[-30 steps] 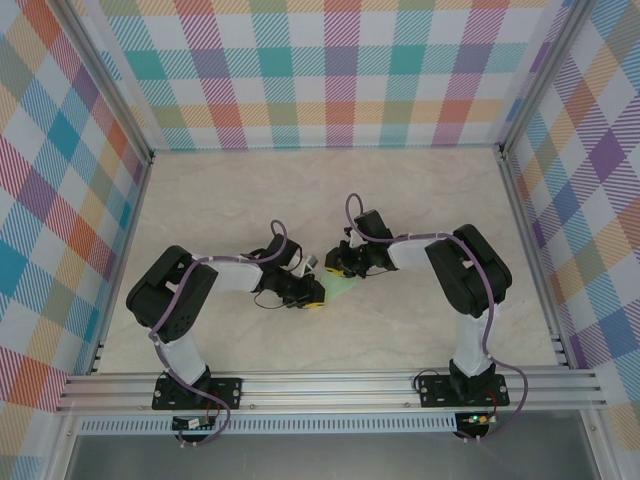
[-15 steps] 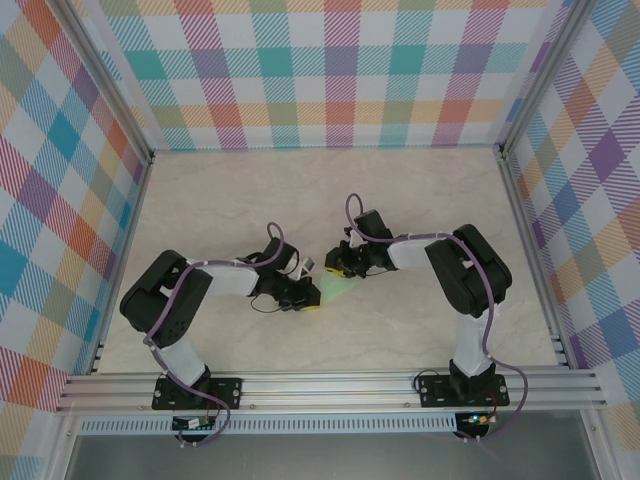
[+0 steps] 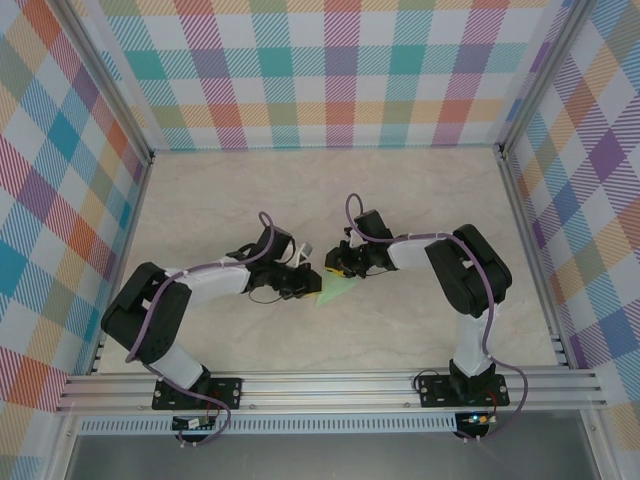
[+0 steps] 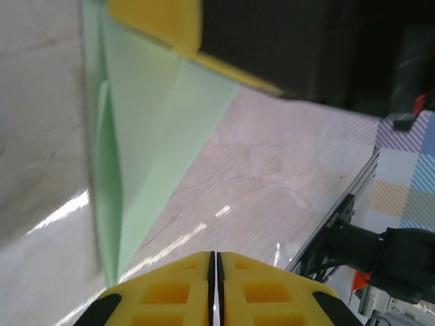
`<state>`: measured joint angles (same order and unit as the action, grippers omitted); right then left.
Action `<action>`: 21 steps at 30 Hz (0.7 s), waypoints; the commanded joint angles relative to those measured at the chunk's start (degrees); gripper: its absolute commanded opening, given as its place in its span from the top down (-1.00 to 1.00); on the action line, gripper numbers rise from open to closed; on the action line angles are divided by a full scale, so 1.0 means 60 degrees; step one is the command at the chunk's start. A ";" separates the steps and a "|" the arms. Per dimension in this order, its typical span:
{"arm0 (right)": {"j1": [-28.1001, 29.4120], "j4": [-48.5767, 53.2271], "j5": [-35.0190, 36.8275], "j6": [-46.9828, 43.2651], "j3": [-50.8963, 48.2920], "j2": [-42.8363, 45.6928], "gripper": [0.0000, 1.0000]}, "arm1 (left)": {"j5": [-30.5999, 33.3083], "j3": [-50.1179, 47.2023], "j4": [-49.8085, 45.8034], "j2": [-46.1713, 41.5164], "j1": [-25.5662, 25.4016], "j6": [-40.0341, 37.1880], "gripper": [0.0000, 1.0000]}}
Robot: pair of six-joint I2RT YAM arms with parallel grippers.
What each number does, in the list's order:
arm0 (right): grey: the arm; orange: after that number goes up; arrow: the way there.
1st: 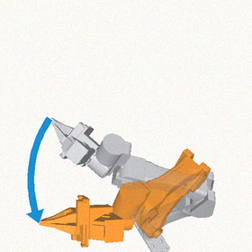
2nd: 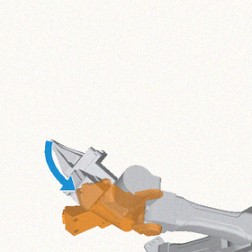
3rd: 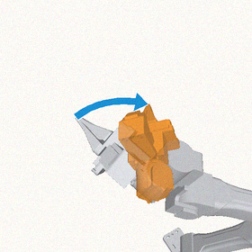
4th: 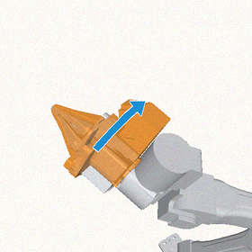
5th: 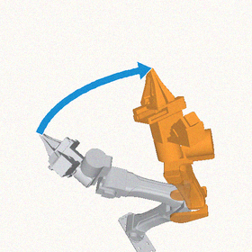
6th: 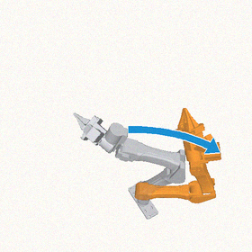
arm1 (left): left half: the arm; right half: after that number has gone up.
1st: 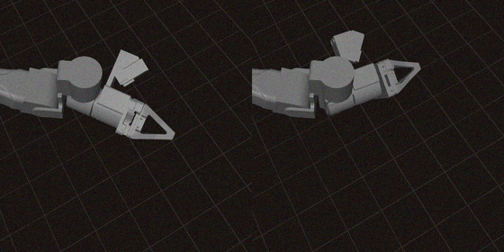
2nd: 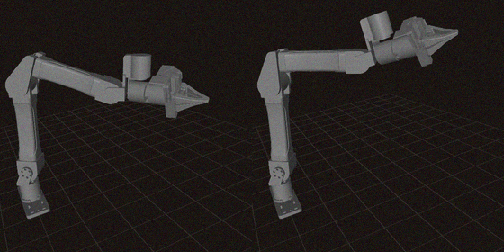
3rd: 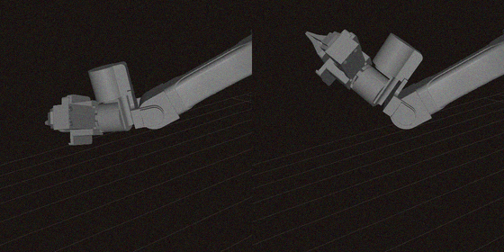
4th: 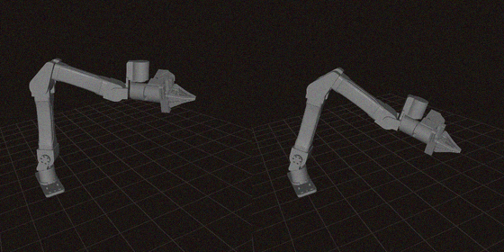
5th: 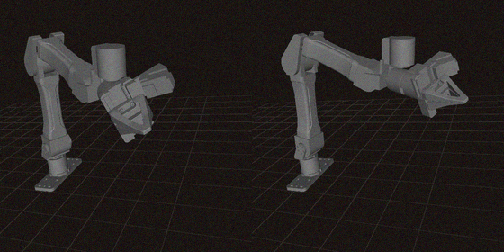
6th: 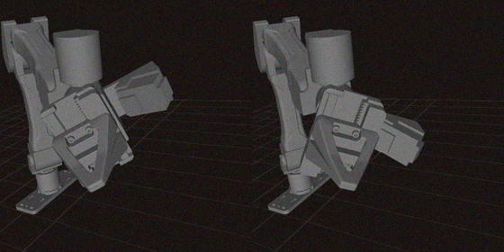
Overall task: Fold a paper plane with a square sheet of paper (pick it up from the middle)
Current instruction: Fourth fold the wing at the center of the table.
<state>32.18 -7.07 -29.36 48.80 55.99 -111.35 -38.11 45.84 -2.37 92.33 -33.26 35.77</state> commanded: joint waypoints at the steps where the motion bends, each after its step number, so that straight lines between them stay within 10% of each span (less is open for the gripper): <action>1: 0.0041 0.0754 0.0547 -0.0091 -0.0410 -0.0836 0.57 | -0.0437 0.0451 0.0634 0.0738 0.0039 0.0361 0.74; 21: 0.0041 0.0812 0.0587 -0.0105 -0.0469 -0.0821 0.56 | 0.0163 -0.0781 -0.0629 0.1567 -0.0009 -0.0478 0.76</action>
<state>32.08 -7.29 -29.74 48.80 55.99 -111.48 -39.29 44.49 4.45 102.61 -33.26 35.14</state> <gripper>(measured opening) 0.220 0.120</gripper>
